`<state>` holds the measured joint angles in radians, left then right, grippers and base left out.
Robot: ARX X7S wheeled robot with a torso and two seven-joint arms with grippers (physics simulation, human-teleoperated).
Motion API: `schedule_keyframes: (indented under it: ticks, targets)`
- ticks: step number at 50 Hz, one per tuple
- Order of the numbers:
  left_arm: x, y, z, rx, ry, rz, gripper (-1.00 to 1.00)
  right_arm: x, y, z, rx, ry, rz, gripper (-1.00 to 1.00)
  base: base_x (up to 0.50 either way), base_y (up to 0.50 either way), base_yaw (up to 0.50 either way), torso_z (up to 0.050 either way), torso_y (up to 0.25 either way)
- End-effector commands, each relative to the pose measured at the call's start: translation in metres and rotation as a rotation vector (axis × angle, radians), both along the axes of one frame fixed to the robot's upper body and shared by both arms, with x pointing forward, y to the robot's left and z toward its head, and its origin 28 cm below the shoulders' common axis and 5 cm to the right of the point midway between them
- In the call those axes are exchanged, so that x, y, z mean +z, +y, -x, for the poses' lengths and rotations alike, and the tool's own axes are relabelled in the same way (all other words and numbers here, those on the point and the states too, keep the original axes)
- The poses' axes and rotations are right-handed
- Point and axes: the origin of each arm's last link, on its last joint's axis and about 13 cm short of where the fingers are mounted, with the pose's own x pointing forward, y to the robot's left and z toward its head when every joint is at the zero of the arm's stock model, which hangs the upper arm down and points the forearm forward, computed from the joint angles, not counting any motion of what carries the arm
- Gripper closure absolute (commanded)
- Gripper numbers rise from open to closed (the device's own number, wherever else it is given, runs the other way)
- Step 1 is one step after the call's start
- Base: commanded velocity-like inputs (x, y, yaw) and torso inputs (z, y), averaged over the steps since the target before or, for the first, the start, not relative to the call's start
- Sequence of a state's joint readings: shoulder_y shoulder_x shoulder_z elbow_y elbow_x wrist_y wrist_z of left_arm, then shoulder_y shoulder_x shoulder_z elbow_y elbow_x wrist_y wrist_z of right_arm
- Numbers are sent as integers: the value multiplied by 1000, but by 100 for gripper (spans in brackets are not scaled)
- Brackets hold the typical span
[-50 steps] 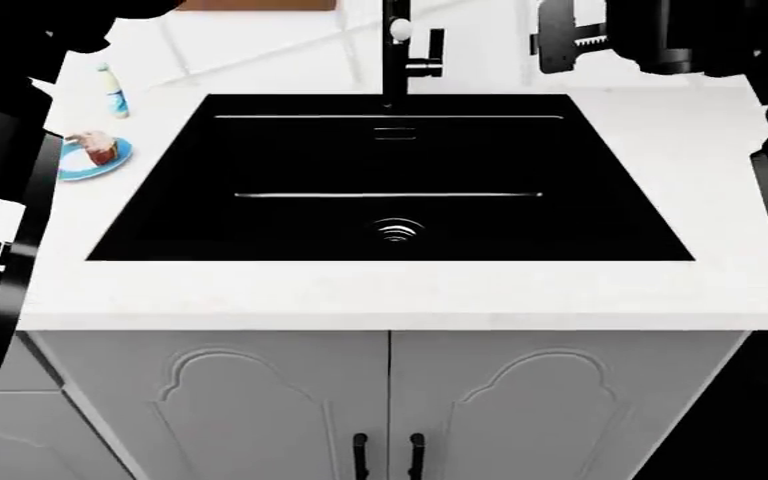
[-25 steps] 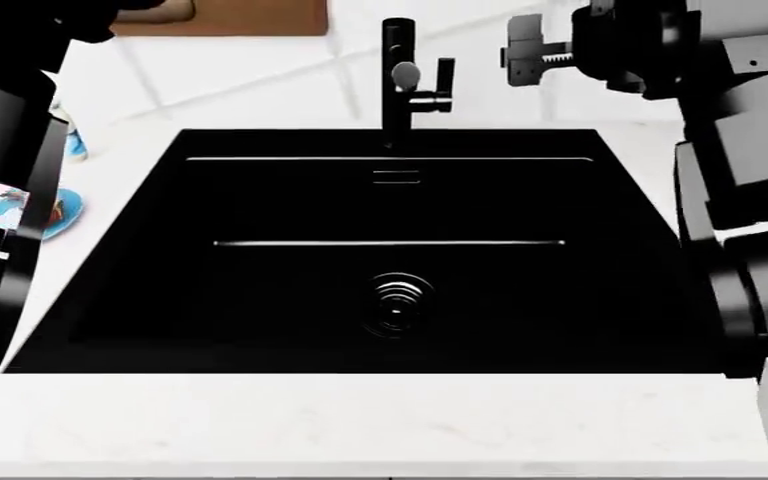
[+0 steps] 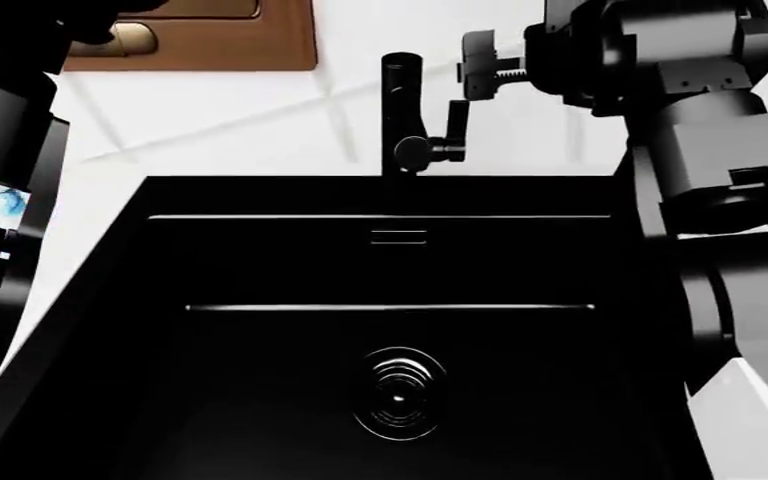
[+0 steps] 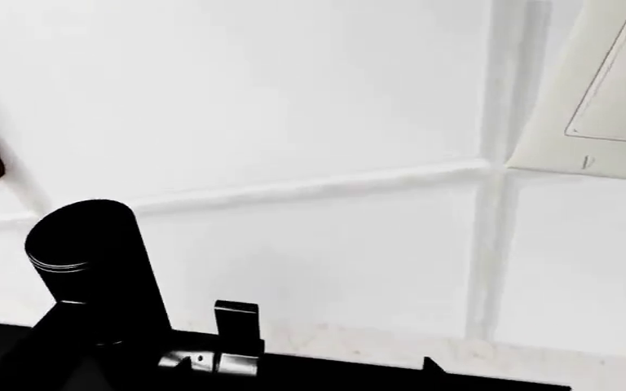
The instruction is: Pick the lamb chop from the counter and place it in the sink. Then turn on the sink faucet.
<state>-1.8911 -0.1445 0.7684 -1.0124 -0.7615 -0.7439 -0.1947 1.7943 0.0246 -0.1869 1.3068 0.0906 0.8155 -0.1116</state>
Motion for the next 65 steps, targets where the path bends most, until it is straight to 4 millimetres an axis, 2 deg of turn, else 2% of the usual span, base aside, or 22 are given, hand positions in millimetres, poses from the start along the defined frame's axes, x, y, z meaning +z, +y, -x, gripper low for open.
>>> schedule_keyframes:
  ticks: [1,11,21,33,37,56,65]
  targets:
    - [-1,1,0,3,2,1,-100,-12,1,-2,22,30,-14,-100,500,0,0,0,0]
    - [-1,0,-1,-7,0,7,-100,-20,-3,-2,2,58,-14,-100,500,0,0,0,1]
    - [-3,2,0,1,2,7,-100,-29,-2,-4,28,58,-26,-100,0,0,0,0,0]
    - [-2,1,0,-1,3,5,-100,-30,2,-5,100,62,-53,-100,0,0,0,0,0]
    - [-3,1,-1,0,3,3,-100,-38,3,-6,116,69,-60,-100,0,0,0,0,0]
    - [-5,3,-2,-1,5,7,-100,-44,2,-7,77,59,-67,-100,0,0,0,0,0]
    - [-7,2,-2,-2,7,4,-100,-47,2,-8,80,59,-47,-100,383,0,0,0,0]
